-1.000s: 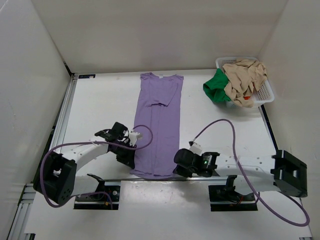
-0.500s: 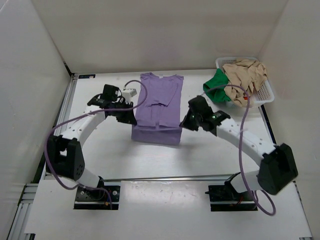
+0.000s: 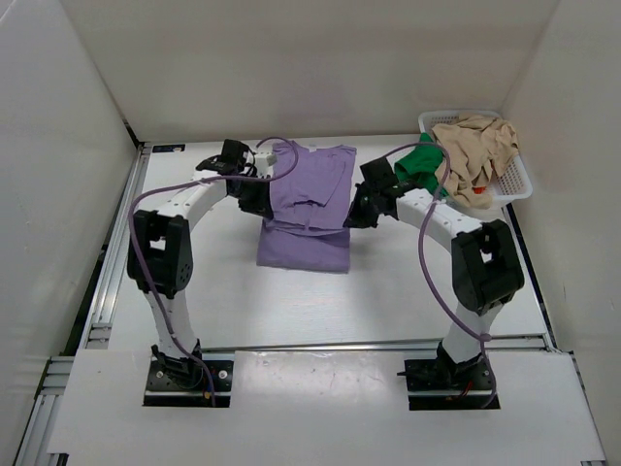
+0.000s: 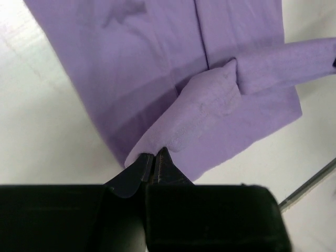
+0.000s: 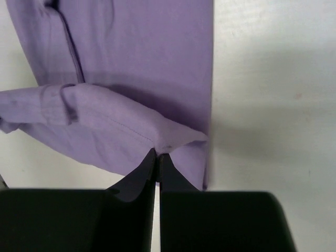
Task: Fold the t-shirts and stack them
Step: Fold the folded rectangular tshirt in 1/3 of the way
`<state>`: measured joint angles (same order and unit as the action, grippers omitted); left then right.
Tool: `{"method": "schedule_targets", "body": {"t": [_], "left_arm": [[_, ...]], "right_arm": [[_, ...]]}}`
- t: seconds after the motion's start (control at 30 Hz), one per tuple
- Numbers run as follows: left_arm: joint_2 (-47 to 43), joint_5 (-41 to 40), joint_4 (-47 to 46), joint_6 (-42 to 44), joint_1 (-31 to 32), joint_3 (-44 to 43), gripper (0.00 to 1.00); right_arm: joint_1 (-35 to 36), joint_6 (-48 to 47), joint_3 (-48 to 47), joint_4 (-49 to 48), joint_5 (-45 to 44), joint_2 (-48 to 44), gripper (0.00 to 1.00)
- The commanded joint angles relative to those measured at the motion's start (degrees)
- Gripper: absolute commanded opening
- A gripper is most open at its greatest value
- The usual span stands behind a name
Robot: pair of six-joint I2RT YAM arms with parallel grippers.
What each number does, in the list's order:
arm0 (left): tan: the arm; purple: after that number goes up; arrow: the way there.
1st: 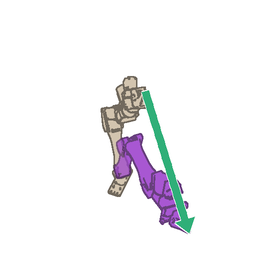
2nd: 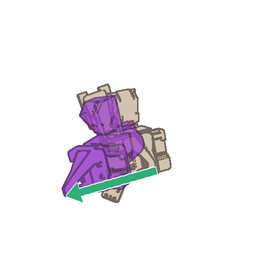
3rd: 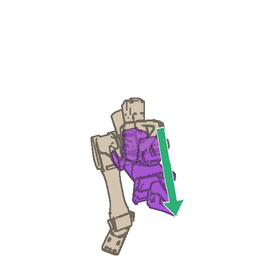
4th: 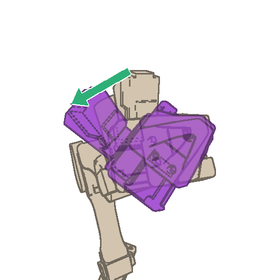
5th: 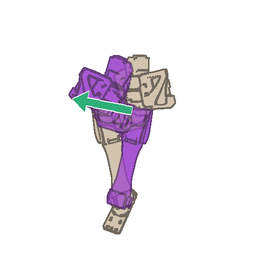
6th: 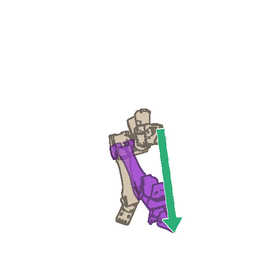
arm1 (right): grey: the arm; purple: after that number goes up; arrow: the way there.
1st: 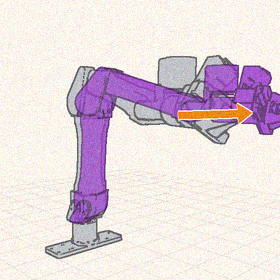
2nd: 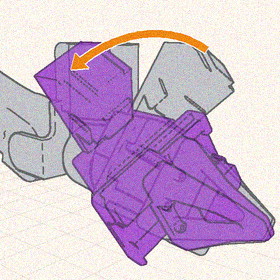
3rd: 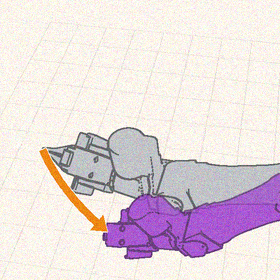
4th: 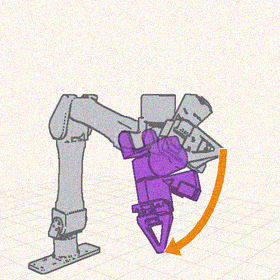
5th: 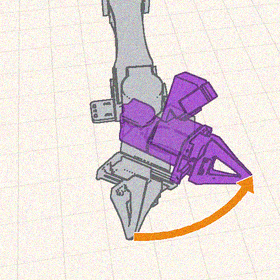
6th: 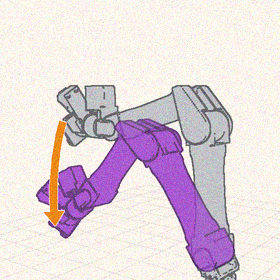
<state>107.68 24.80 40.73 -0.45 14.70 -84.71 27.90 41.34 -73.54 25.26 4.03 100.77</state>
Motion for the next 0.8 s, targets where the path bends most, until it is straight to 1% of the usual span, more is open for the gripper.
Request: {"method": "schedule_targets", "body": {"t": [0.0,0.13,0.2,0.23,0.27,0.3,0.33,0.37,0.4,0.43,0.47,0.53,0.57,0.63,0.67,0.7,0.73,0.77], "left_arm": [[3.7,2.0,0.9,0.4,-1.1,-6.0,0.10],[8.1,4.2,0.9,0.4,-3.9,-8.6,0.10],[9.7,4.9,0.9,0.4,-4.7,-9.9,0.22],[11.6,4.9,0.9,0.4,-5.4,-11.2,0.28],[12.4,4.9,0.9,0.4,-5.4,-11.9,0.33],[13.2,4.9,0.9,0.4,-5.9,-12.6,0.44],[14.5,4.9,0.9,0.4,-5.9,-13.5,0.50],[14.5,4.9,1.5,0.4,-6.5,-15.4,0.55],[15.2,4.9,1.5,0.4,-6.5,-16.4,0.63],[15.2,3.6,1.5,0.4,-6.5,-17.5,0.65],[15.2,2.7,1.5,0.4,-6.5,-19.4,0.67],[13.2,-0.5,2.2,0.4,-6.5,-20.7,0.67],[10.8,-2.7,2.8,0.4,-6.5,-20.7,0.67],[8.0,-3.7,2.8,0.4,-6.5,-18.8,0.64],[5.1,-5.7,2.8,0.4,-6.0,-17.3,0.63],[3.8,-7.3,2.8,0.4,-4.3,-14.0,0.61],[2.6,-9.1,2.8,0.4,-2.8,-12.5,0.60],[1.0,-13.2,2.8,0.4,-1.1,-11.1,0.60]], "right_arm": [[-1.8,-0.5,-5.9,-2.2,2.1,2.8,0.00],[-3.1,0.1,-12.8,0.1,3.4,10.4,0.00],[-3.8,0.1,-16.5,2.4,3.4,14.3,0.00],[-4.4,0.6,-17.5,3.0,3.4,15.3,0.02],[-5.0,0.6,-18.2,3.0,3.4,16.2,0.07],[-5.8,1.4,-18.2,3.5,3.4,17.6,0.15],[-5.8,1.4,-19.6,3.5,3.4,18.1,0.25],[-6.8,1.4,-20.3,3.5,3.4,18.8,0.38],[-7.3,1.4,-21.2,3.5,3.4,19.3,0.43],[-8.0,1.4,-22.3,4.1,3.4,20.1,0.46],[-8.6,0.6,-24.5,4.7,3.4,20.1,0.50],[-8.6,-1.9,-26.2,6.2,2.2,19.4,0.50],[-8.6,-3.4,-25.4,6.7,1.0,17.2,0.50],[-7.8,-4.2,-22.7,6.7,-0.3,14.3,0.50],[-7.8,-4.7,-21.0,6.7,-0.3,12.9,0.50],[-7.0,-4.7,-19.0,6.7,-0.9,10.3,0.50],[-6.1,-4.7,-14.6,6.7,-0.3,9.0,0.48],[-5.6,-4.7,-12.2,6.1,1.5,6.8,0.47]]}}
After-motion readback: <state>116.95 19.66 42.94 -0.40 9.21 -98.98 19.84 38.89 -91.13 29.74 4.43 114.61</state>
